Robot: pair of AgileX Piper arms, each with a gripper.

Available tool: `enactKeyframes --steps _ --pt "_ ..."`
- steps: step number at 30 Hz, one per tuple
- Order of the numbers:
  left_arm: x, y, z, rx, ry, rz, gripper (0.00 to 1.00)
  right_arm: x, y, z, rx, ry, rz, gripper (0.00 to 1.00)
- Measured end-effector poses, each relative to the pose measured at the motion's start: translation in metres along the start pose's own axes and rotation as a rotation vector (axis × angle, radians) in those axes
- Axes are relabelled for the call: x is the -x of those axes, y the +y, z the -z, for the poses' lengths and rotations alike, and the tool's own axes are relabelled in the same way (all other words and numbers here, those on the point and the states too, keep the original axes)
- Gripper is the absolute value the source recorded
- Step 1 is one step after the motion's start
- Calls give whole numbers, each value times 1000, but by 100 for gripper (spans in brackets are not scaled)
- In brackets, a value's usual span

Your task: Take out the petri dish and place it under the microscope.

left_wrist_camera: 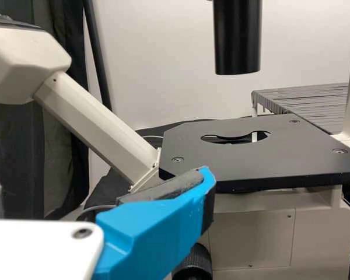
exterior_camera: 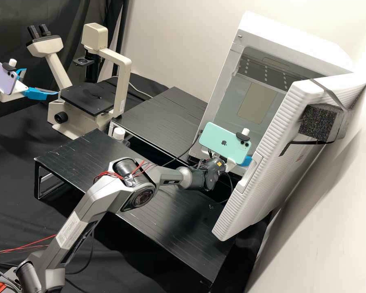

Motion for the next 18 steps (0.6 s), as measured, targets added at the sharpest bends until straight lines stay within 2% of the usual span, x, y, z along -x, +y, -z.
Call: enactKeyframes --steps 13,18 --pt "0 0 0 0 0 0 100 -1 -4 3 0 7 7 0" --pt "0 0 0 0 0 0 100 -4 -10 -3 -7 -5 20 0"
